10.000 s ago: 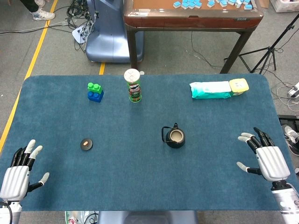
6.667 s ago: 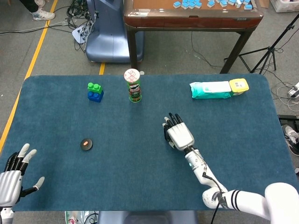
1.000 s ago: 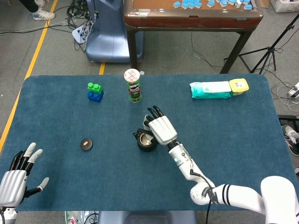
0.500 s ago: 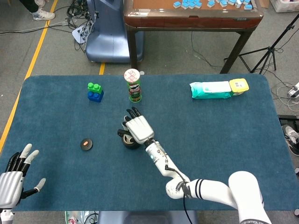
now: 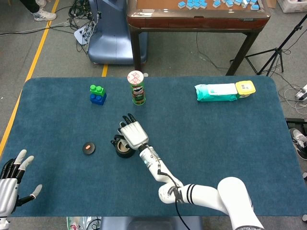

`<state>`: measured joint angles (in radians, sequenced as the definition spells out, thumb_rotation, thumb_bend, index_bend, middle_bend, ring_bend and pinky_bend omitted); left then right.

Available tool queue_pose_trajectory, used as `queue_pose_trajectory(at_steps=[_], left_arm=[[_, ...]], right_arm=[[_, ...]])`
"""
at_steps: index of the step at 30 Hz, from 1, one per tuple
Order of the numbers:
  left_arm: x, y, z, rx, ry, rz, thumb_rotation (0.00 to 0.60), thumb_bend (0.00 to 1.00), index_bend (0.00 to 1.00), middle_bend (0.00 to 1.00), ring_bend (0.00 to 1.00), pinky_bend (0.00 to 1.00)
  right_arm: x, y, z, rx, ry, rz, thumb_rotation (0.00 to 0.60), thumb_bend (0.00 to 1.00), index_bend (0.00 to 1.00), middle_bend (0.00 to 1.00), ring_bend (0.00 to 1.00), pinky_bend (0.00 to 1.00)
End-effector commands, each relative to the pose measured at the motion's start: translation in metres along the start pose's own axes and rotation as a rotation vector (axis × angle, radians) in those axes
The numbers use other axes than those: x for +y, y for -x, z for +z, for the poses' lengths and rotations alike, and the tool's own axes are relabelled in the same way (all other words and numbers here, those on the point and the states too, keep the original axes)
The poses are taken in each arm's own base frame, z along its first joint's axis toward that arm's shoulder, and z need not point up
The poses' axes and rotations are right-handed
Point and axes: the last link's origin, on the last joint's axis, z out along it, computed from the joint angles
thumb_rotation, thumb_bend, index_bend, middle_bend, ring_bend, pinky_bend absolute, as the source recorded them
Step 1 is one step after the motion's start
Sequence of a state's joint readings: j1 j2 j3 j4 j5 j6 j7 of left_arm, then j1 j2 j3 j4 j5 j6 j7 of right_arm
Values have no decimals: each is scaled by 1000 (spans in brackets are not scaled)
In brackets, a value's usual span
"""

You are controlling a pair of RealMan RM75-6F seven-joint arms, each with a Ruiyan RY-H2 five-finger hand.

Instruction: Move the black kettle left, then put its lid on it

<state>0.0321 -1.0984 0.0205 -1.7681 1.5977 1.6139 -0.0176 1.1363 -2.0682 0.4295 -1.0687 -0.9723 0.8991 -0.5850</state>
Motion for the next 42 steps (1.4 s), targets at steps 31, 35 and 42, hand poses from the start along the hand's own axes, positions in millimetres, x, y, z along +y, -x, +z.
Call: queue_pose_trajectory(at_steps=[31, 35, 42], left_arm=[[-4, 1, 30, -24, 62, 53, 600, 246, 117, 1, 0, 0], [-4, 7, 48, -76, 101, 79, 600, 246, 143, 1, 0, 0], [5, 18, 84, -179, 175, 119, 600, 246, 202, 1, 0, 0]], right_arm=[[81, -53, -78, 74, 111, -54, 600, 173, 68, 137, 0, 0], [108, -68, -115, 102, 152, -64, 600, 174, 137, 162, 0, 0], [143, -94, -167, 158, 211, -54, 600, 175, 156, 171, 0, 0]])
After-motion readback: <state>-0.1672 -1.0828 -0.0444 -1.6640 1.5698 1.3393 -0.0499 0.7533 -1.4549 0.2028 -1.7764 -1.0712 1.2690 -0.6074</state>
